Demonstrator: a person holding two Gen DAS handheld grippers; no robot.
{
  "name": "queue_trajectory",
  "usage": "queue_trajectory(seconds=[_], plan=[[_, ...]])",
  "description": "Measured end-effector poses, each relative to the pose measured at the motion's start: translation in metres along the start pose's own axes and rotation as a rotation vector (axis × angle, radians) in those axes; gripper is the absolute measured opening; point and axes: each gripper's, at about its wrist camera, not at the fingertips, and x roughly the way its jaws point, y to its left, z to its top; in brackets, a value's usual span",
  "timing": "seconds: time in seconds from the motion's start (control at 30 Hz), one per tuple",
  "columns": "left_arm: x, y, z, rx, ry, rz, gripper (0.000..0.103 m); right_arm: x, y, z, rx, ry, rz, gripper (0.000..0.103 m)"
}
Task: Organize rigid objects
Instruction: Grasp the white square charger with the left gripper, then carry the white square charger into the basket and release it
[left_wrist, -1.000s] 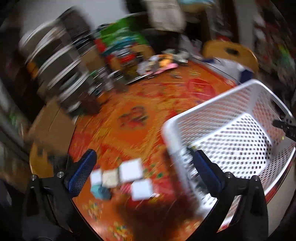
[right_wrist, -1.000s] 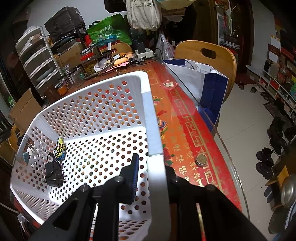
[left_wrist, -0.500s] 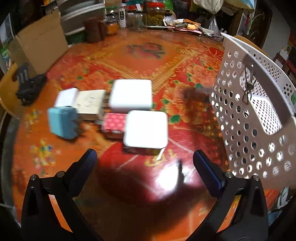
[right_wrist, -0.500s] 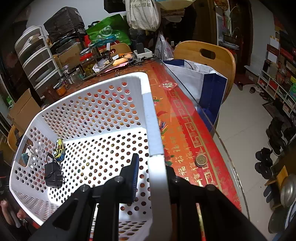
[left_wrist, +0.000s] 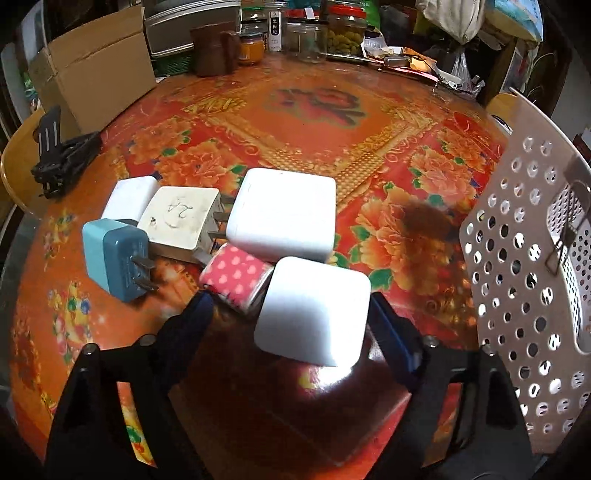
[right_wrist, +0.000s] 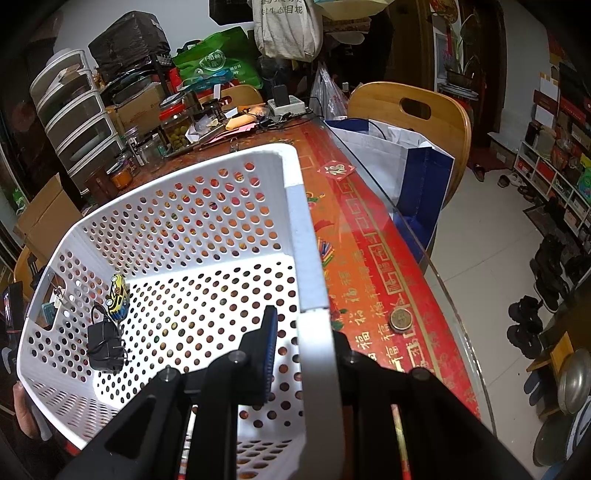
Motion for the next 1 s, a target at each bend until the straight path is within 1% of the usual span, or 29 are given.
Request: queue_trajectory(seconds=[0.03, 0.07, 0.1, 0.13, 0.23, 0.33, 0.43, 0.5, 0.57, 0.67, 0.83, 0.93, 1.0], plan=[[-0.002, 0.001, -0.001, -0.002, 0.001, -0.004, 0.07, 0.0, 0.0, 0.0, 0.0, 0.0, 0.0, 0.017], [-0.005, 0.001, -0.002, -0.001, -0.003, -0.012, 0.059, 0.0, 0.0, 0.001, 0.0, 0.001, 0.0, 0.017], [-0.006, 0.002, -0.003, 0.0, -0.006, -0.015, 0.05, 0.0, 0.0, 0.0, 0.001, 0.001, -0.001, 0.017], [-0.009, 0.003, -0.006, -0.001, -0.01, -0.008, 0.048, 0.0, 0.0, 0.0, 0.001, 0.001, -0.001, 0.017], [-0.016, 0.01, -0.016, 0.001, -0.023, -0.025, 0.048, 0.0, 0.0, 0.0, 0.001, 0.0, 0.0, 0.017], [-0.028, 0.02, -0.027, -0.01, -0.062, -0.038, 0.048, 0.0, 0.001, 0.001, -0.001, 0.0, -0.001, 0.017], [-0.045, 0.027, -0.04, 0.017, -0.129, -0.027, 0.048, 0.0, 0.001, 0.001, 0.0, 0.0, -0.001, 0.017], [-0.053, 0.029, -0.047, 0.039, -0.163, -0.019, 0.048, 0.0, 0.0, 0.001, 0.0, -0.001, 0.0, 0.017], [-0.06, 0.03, -0.051, 0.059, -0.187, 0.006, 0.048, 0.0, 0.0, 0.002, 0.001, -0.002, 0.0, 0.017], [-0.068, 0.031, -0.05, 0.065, -0.202, 0.042, 0.048, 0.0, 0.0, 0.001, -0.001, -0.002, -0.001, 0.017], [-0.089, 0.029, -0.039, 0.086, -0.244, 0.115, 0.048, 0.0, -0.001, 0.0, -0.008, -0.003, -0.001, 0.017], [-0.104, 0.023, -0.031, 0.106, -0.277, 0.14, 0.048, 0.0, -0.001, 0.0, -0.009, -0.003, -0.001, 0.017], [-0.117, 0.016, -0.025, 0.119, -0.298, 0.141, 0.048, 0.0, -0.001, -0.001, -0.009, -0.003, -0.001, 0.017]])
